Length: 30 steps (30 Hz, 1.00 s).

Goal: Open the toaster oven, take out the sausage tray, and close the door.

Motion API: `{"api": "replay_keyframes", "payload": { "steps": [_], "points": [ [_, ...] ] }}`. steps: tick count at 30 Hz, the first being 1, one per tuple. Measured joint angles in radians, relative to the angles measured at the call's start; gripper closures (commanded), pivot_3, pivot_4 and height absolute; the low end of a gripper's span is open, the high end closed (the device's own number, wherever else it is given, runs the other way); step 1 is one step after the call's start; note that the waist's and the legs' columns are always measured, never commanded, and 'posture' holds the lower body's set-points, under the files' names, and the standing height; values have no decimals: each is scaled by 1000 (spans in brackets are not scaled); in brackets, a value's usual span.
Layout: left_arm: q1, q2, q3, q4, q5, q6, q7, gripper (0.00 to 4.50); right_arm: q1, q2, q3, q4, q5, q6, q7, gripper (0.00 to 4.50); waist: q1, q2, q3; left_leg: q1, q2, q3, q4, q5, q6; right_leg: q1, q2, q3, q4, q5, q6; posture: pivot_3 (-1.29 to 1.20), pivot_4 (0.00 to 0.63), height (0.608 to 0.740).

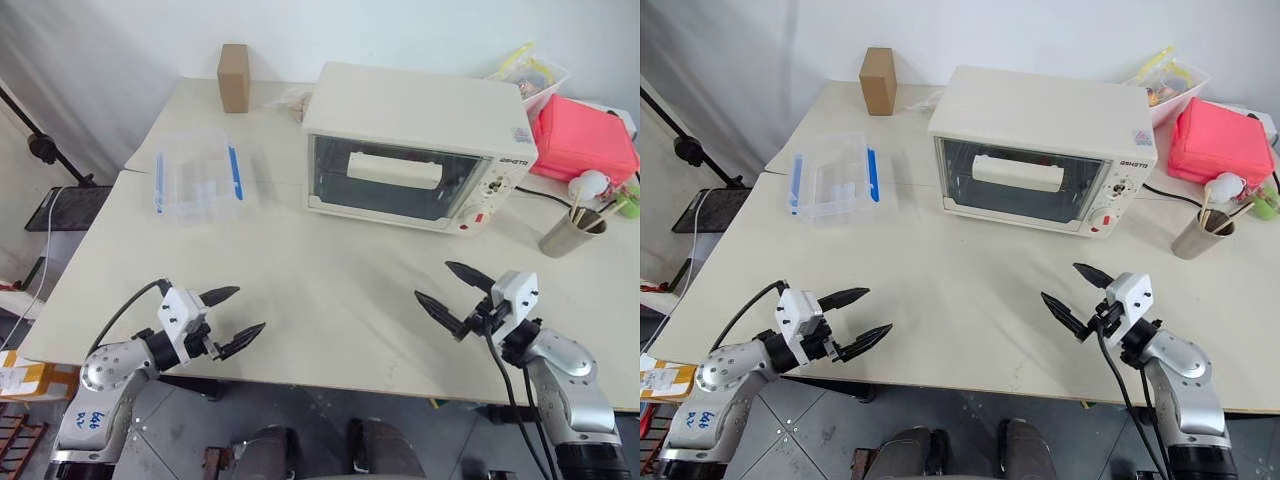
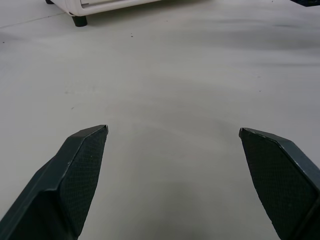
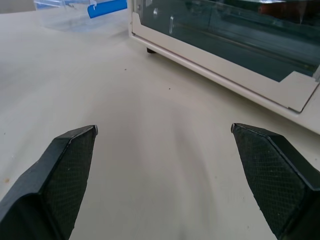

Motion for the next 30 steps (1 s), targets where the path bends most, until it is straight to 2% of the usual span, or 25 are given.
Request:
{"api": "replay_keyframes", "payload": {
  "steps": [3, 8, 11, 20, 27, 30],
  "points": [
    [-17, -5, 1, 0, -19, 16, 7, 25, -20, 1, 0, 0, 9, 9, -1, 0, -1, 0, 0, 0, 0, 0, 0, 0, 0, 0, 0, 0, 0, 0, 0, 0, 150, 740],
    [-133, -1, 55, -17, -246, 205, -30, 25, -141, 8, -30, -29, 114, 123, -43, 0, -1, 0, 0, 0, 0, -1, 1, 0, 0, 0, 0, -1, 1, 0, 0, 0, 150, 740],
    [-189, -2, 93, -16, -303, 230, -35, 25, -203, 8, -40, -36, 141, 163, -59, 0, -1, 0, 0, -1, 0, -1, 1, 0, 0, 0, 0, -1, 1, 0, 0, 0, 150, 740],
    [-245, -46, 44, -15, -319, 248, -54, 25, -363, 49, -13, -36, 144, 200, -76, 0, -1, 0, 0, -1, 0, 0, 2, 0, 0, 0, 1, -2, 1, 0, 0, 0, 150, 740],
    [-246, -57, 27, -15, -302, 247, -53, 25, -369, 62, 7, -36, 138, 205, -75, 0, -8, 0, 0, -2, 0, 0, 1, 1, 1, 0, 1, -2, 3, 0, 0, 0, 150, 740],
    [-279, -77, 18, 0, -301, 252, -47, 25, -315, 15, 19, -85, 126, 209, -32, 0, -6, 0, 0, -2, 0, -1, 2, 1, 1, 0, 1, -2, 3, 0, 0, 0, 150, 740]
  ]
}}
